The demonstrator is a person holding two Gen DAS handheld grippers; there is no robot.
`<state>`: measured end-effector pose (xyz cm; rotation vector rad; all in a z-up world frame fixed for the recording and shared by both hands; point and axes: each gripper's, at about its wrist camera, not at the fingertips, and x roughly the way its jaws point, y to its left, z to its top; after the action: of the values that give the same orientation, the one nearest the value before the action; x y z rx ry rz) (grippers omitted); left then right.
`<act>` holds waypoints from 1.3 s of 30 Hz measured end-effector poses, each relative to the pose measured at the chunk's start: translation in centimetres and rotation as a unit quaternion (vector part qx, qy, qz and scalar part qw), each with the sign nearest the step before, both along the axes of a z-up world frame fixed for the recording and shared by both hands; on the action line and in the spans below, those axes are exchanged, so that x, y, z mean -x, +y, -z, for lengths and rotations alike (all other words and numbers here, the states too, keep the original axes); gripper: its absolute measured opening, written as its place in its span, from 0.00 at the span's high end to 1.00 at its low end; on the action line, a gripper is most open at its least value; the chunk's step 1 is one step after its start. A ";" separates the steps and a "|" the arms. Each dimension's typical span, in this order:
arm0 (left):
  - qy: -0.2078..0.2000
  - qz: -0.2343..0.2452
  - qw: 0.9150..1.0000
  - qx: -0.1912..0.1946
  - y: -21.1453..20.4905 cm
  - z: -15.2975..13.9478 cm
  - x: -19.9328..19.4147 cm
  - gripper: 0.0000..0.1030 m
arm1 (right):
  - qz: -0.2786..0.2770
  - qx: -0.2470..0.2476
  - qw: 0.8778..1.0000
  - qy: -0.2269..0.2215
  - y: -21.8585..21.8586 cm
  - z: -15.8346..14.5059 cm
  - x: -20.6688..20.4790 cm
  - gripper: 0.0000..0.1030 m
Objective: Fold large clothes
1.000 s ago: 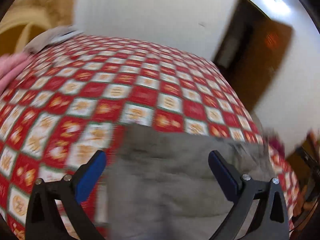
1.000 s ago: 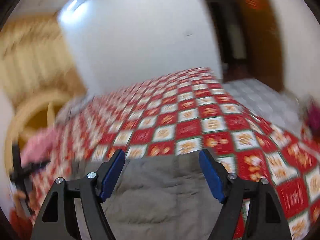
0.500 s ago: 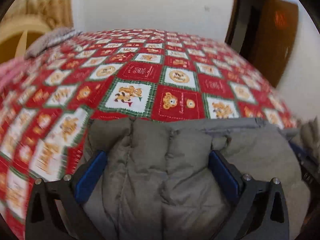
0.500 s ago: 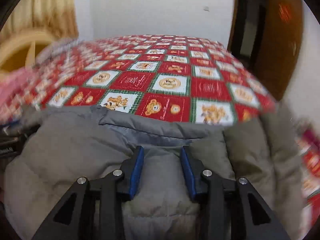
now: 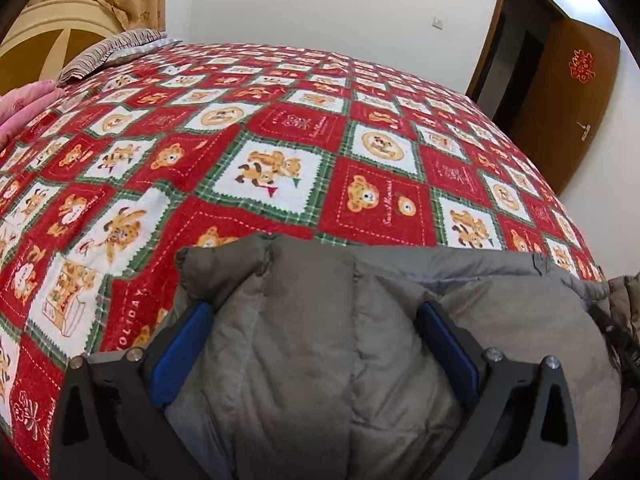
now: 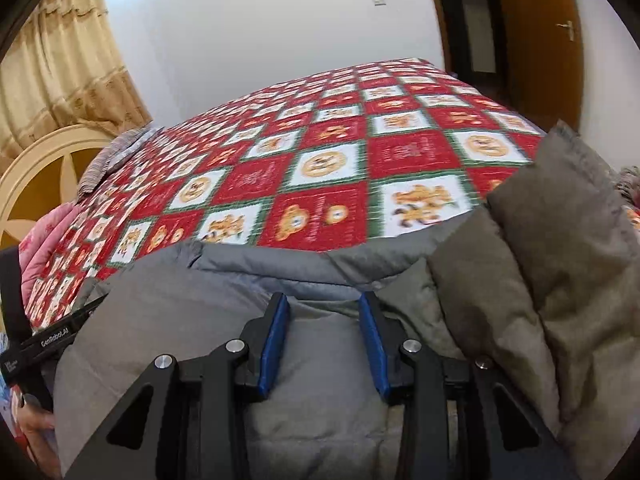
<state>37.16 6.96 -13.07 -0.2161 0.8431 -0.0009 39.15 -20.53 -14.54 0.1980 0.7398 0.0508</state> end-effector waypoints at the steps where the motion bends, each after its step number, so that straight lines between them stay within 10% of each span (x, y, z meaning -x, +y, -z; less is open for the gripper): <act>1: -0.001 -0.001 1.000 0.002 0.1 0.0 0.0 0.00 | 0.015 0.008 1.000 -0.007 -0.7 -0.4 0.5 0.63; 5: -0.001 0.001 1.000 0.000 0.0 0.0 0.0 0.00 | 0.109 0.000 0.994 0.000 -6.5 -0.4 2.3 0.64; 10: -0.002 0.003 1.000 0.000 -0.1 0.0 -0.1 0.00 | 0.172 -0.136 0.976 0.004 -12.3 2.8 3.2 0.86; 18: 0.039 0.035 0.999 -0.005 0.8 -1.7 0.7 0.02 | 0.161 -0.069 0.984 0.037 -10.8 0.7 2.7 0.86; 27: -0.016 -0.010 0.998 0.061 10.0 -5.3 11.9 0.00 | -0.014 -0.031 0.998 -0.054 0.7 -8.2 11.3 0.86; 35: 0.048 -0.010 0.984 0.172 10.4 0.7 12.9 0.00 | -0.077 0.003 0.997 -0.004 10.8 -3.4 9.0 0.86; 39: 0.025 0.008 0.991 0.133 8.6 0.9 12.8 0.00 | -0.071 -0.006 0.997 0.042 10.4 2.0 7.3 0.86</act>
<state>24.34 15.57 -13.94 -0.4609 0.8945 -0.1241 31.84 -10.10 -16.52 0.1602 0.8359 0.1838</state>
